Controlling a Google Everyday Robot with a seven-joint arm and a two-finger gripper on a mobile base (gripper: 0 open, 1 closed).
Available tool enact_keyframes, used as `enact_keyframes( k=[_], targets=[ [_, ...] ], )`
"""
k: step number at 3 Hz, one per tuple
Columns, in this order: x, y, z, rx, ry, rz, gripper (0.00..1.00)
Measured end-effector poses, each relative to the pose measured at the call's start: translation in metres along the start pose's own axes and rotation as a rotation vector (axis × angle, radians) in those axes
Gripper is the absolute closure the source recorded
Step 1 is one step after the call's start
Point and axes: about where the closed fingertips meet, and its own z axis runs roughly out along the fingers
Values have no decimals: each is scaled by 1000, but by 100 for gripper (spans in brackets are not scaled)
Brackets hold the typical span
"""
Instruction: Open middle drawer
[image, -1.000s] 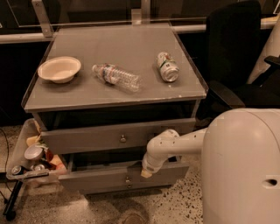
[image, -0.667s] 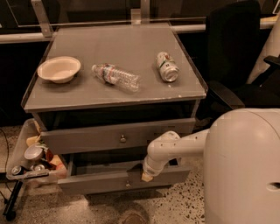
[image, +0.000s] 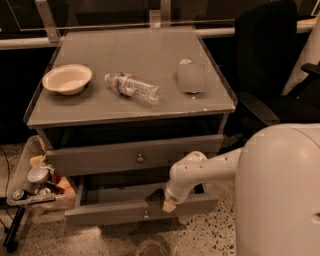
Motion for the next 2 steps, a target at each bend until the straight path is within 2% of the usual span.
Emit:
enact_keyframes(
  k=[2],
  targets=[
    [15,15,-5,-12,29,29,100]
  ],
)
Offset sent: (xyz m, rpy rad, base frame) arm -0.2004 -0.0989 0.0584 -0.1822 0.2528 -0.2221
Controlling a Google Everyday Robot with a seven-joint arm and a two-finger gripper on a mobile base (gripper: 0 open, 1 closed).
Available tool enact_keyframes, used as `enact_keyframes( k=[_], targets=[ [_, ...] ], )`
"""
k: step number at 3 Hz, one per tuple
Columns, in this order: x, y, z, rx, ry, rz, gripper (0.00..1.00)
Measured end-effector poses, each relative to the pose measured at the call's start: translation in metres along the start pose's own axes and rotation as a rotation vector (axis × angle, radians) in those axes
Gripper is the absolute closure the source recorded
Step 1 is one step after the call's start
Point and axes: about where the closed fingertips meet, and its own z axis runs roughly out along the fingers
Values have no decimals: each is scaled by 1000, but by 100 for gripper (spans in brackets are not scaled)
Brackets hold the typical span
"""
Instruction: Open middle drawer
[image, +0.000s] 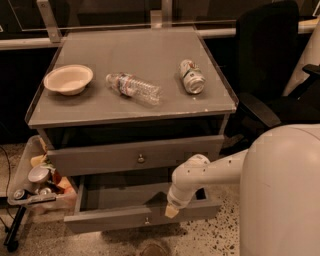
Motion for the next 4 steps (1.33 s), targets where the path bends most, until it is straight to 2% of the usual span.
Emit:
enact_keyframes(
  k=[3,4],
  targets=[
    [25,19,2,-33,48,39,100],
    [23,20,0,-33,49,39,100]
  ],
)
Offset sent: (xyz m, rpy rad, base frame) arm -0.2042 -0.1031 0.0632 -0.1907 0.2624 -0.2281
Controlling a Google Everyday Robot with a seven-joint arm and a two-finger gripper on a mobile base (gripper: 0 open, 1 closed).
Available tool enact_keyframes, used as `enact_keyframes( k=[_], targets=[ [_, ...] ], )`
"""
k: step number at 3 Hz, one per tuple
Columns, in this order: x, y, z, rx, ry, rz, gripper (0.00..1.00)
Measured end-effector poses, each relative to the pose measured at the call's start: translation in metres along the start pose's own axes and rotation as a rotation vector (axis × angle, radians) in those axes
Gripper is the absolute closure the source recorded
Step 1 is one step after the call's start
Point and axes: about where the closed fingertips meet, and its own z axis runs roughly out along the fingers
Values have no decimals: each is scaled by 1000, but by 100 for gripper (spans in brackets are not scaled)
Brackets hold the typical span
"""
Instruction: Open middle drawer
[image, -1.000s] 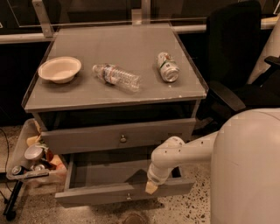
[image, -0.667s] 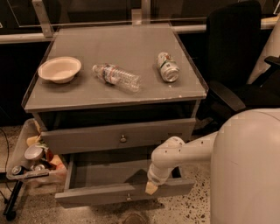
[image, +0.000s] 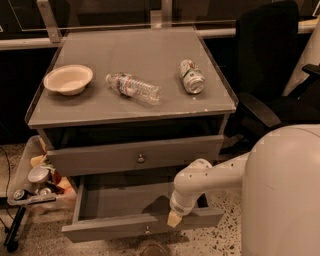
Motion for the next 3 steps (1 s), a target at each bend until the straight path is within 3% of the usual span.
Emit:
enact_keyframes(
  k=[3],
  targets=[
    [13,14,1,-16,22,29,100]
  ],
)
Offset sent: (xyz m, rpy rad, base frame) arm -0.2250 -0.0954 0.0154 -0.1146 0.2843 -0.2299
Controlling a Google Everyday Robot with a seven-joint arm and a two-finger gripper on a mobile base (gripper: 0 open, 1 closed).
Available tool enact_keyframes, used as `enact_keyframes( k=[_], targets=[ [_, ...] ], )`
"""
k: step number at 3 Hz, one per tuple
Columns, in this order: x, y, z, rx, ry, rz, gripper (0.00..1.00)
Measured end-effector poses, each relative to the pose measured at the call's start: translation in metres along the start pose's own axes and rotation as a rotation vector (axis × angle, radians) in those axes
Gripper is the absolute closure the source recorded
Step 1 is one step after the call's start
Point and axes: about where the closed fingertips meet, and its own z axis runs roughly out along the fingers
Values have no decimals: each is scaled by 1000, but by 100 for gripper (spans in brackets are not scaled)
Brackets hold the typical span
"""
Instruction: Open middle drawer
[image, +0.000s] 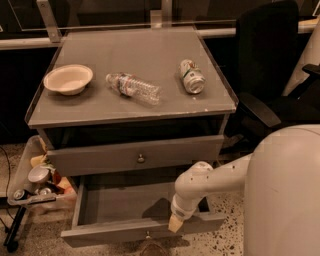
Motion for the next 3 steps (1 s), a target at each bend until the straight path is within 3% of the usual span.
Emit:
enact_keyframes(
  k=[2,3],
  targets=[
    [-2,5,-4,-4,-12,25,100],
    [2,13,-3,-36,11,19,100]
  ],
)
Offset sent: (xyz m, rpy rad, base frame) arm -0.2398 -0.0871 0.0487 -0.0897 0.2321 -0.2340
